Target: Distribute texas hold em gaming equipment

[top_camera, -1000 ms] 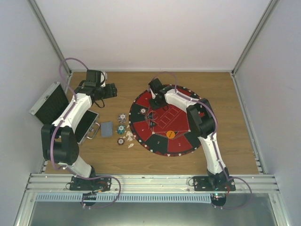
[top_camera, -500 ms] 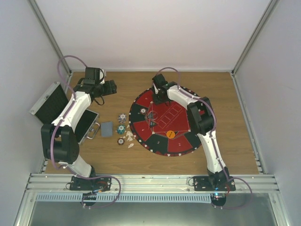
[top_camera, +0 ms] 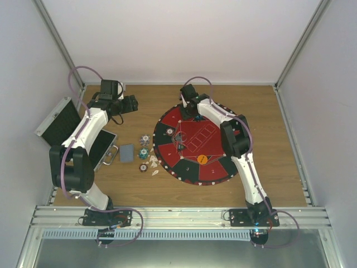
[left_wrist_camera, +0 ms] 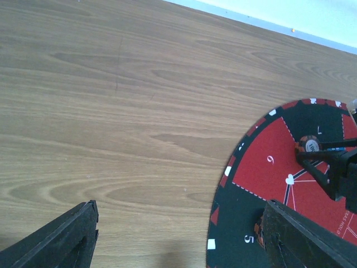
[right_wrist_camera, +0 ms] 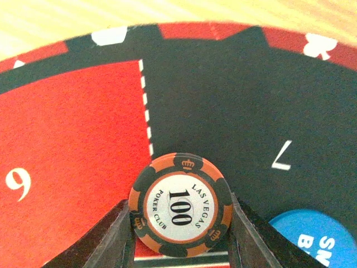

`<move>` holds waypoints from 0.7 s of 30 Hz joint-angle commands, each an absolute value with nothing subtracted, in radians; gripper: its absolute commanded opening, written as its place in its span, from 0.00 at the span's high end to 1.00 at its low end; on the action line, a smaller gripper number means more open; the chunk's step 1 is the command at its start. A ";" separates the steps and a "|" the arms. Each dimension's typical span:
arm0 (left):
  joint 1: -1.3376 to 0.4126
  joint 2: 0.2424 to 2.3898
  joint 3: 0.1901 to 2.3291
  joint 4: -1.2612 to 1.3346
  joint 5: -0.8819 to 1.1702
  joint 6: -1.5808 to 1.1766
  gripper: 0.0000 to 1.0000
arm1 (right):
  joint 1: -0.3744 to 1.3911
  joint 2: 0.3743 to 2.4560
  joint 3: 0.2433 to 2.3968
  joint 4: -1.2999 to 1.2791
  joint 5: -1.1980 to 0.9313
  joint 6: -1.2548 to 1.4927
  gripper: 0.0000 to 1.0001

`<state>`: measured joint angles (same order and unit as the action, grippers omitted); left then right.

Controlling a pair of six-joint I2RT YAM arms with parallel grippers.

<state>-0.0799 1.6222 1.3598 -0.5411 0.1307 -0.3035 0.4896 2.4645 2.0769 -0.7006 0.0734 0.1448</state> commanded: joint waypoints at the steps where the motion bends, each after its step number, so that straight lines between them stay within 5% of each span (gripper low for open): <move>1: -0.066 1.629 1.386 -0.504 0.140 -0.308 0.19 | 0.442 2.553 2.120 -0.744 0.135 0.119 0.60; 21: -0.063 1.629 1.381 -0.500 0.148 -0.339 0.19 | 0.358 2.614 2.205 -0.761 0.147 0.109 0.59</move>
<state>-0.0708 1.6226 1.3598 -0.5411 0.1349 -0.3264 0.3958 2.5469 2.2074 -0.6994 0.0719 0.1276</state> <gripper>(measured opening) 0.814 0.418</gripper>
